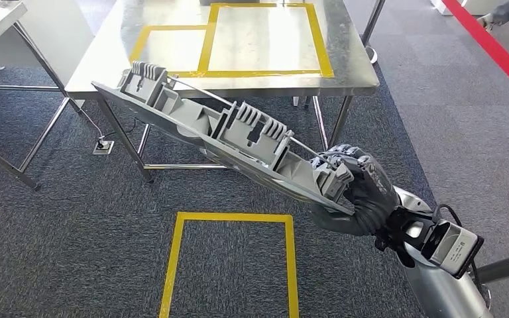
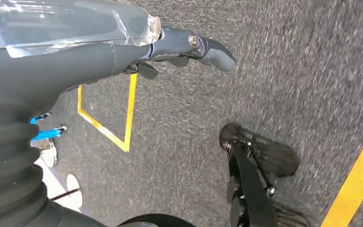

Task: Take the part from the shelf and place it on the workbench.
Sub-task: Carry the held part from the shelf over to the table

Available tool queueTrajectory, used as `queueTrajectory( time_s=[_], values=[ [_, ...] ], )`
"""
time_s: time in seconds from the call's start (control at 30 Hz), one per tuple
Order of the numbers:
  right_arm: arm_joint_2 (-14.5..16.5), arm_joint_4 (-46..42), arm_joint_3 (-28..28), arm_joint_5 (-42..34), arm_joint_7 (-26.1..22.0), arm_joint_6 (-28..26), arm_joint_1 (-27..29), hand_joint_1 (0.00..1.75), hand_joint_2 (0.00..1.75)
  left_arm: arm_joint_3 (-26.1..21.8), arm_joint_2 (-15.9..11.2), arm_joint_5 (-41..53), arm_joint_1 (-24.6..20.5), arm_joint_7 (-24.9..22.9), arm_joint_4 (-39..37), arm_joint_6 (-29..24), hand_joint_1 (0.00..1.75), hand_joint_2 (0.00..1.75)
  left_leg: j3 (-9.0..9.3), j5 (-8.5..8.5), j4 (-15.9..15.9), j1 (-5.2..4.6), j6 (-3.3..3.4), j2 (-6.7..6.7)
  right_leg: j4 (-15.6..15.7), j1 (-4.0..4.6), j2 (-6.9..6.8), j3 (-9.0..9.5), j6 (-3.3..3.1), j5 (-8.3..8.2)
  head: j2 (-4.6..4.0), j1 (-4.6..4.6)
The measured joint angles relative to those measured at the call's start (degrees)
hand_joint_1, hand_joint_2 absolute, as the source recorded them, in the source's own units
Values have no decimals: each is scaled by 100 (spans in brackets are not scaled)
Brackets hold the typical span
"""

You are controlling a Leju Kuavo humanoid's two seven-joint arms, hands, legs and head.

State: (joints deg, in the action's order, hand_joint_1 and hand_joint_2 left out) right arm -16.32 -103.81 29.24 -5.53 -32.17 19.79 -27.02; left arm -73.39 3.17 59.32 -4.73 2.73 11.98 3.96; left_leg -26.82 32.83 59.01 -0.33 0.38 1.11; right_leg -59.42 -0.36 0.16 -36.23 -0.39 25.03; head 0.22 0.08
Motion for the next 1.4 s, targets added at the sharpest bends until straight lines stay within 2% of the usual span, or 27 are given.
queueTrajectory(
  time_s=[0.07,0.17,0.2,0.23,0.27,0.33,0.4,0.5,0.57,0.6,0.67,0.7,0.73,0.77,0.8,0.83,0.9,0.97,1.03,1.07,1.1,1.17,1.2,1.23,1.27,1.33,1.4],
  values=[
    [-3,-1,0,8,-19,-21,1,175,175,1,13,0,-13,6,-1,10,0,175,-338,13,539,10,-47,-35,32,-31,-3,114,-52,64,0,-31],
    [-1,0,3,37,-92,-50,45,175,175,0,26,0,-5,13,-2,15,0,175,-1125,403,1520,45,-114,-62,42,-38,-2,249,-75,206,-1,-56],
    [-1,1,5,55,-105,-54,69,175,175,0,27,0,2,14,-2,15,0,175,-1290,469,1610,52,-124,-66,42,-40,-1,309,-70,259,-1,-58],
    [-1,2,7,70,-111,-56,91,175,175,-1,29,1,7,15,-2,15,0,175,-1358,400,1510,55,-126,-71,43,-42,1,381,-62,314,-1,-59],
    [-1,3,10,83,-115,-57,109,175,175,-1,29,3,10,16,-2,15,0,175,-1332,187,1229,56,-123,-75,44,-46,2,462,-49,373,-1,-59],
    [3,3,14,99,-129,-60,133,175,175,-1,29,9,18,17,-2,14,0,175,-1160,-392,464,50,-100,-88,48,-45,3,597,-5,497,-1,-62],
    [14,3,13,117,-154,-69,143,175,175,-1,31,14,30,18,-2,13,0,175,-1043,-642,43,32,-44,-103,80,-29,12,678,64,599,-1,-69],
    [30,2,6,166,-171,-84,160,175,175,-1,33,18,41,22,-2,11,0,175,-900,-606,-38,39,93,-95,59,-19,19,792,173,625,1,-75],
    [29,1,4,193,-182,-90,168,175,175,-1,32,17,39,31,-2,11,0,175,-751,-561,-57,59,173,-82,-267,-22,8,692,224,714,1,-59],
    [30,0,4,198,-190,-92,171,175,175,-1,30,18,37,34,-2,11,0,175,-701,-518,-63,59,199,-78,-606,-22,3,506,244,837,1,-54],
    [31,-1,2,197,-208,-97,185,175,175,-1,28,17,38,35,-2,11,0,175,-621,-430,-62,44,228,-65,-1363,-20,2,-8,269,1135,2,-51],
    [31,-1,2,197,-214,-98,197,175,175,-1,28,18,42,35,-2,11,0,175,-575,-383,-61,34,234,-56,-1579,-17,2,-212,264,1211,2,-52],
    [29,-1,1,197,-216,-100,209,175,175,-1,28,20,47,35,-2,11,0,175,-516,-333,-61,22,236,-46,-1574,-11,2,-312,243,1162,2,-51],
    [27,-1,0,197,-216,-101,217,175,175,-1,28,22,49,36,-2,11,0,175,-443,-280,-61,9,237,-36,-1357,-1,2,-304,206,985,2,-51],
    [26,-4,-1,197,-215,-102,223,175,175,-1,30,24,51,37,-2,11,0,175,-363,-222,-62,-5,237,-30,-976,16,0,-218,148,700,1,-51],
    [25,-7,-2,196,-215,-102,229,175,175,-1,37,26,51,37,-5,12,0,175,-287,-164,-62,-16,232,-26,-597,44,-3,-123,83,426,1,-51],
    [29,-20,-4,191,-217,-107,230,175,175,-1,45,26,45,40,-7,14,0,175,-210,-65,-85,-25,189,-21,-109,102,-8,3,-1,203,1,-77],
    [30,-43,-10,189,-219,-113,227,175,175,-1,46,27,49,43,-7,15,0,175,-147,-44,-66,-26,124,-31,6,121,3,68,-45,231,2,-104],
    [29,-61,-13,192,-216,-114,229,175,175,-1,41,30,55,43,-5,15,0,175,-109,-36,77,-35,73,-49,87,79,7,235,-91,172,0,-110],
    [30,-66,-11,192,-214,-114,226,175,175,-1,42,32,46,43,-5,15,0,175,-194,-10,266,-33,44,-51,111,51,4,322,-105,181,-1,-129],
    [34,-70,-9,190,-215,-114,225,175,175,-1,40,33,36,44,-5,15,0,175,-373,59,556,-22,13,-53,130,29,1,387,-111,203,-2,-148],
    [40,-78,-8,186,-220,-114,226,175,175,-1,42,35,30,44,-7,15,0,175,-887,300,1235,25,-61,-54,135,8,4,445,-113,275,-2,-185],
    [43,-79,-8,187,-222,-114,236,175,175,-1,40,35,38,44,-7,15,0,175,-1111,403,1441,51,-98,-55,135,-4,8,478,-103,319,-1,-186],
    [44,-79,-8,189,-223,-114,250,175,175,-1,39,35,48,44,-7,15,0,175,-1245,405,1465,74,-127,-58,135,-19,14,526,-86,367,-1,-190],
    [45,-79,-8,192,-223,-114,265,175,175,-1,39,35,55,44,-7,15,0,175,-1276,275,1298,96,-151,-64,135,-36,18,590,-63,421,-1,-192],
    [51,-85,-7,202,-229,-114,289,175,175,-1,39,38,63,44,-7,15,0,175,-1111,-288,572,134,-185,-91,137,-71,19,732,-1,543,-1,-192],
    [64,-101,-7,225,-246,-117,296,175,175,-1,40,48,62,44,-8,15,0,175,-967,-574,72,132,-163,-125,151,-77,21,820,80,644,-1,-201]
  ],
)
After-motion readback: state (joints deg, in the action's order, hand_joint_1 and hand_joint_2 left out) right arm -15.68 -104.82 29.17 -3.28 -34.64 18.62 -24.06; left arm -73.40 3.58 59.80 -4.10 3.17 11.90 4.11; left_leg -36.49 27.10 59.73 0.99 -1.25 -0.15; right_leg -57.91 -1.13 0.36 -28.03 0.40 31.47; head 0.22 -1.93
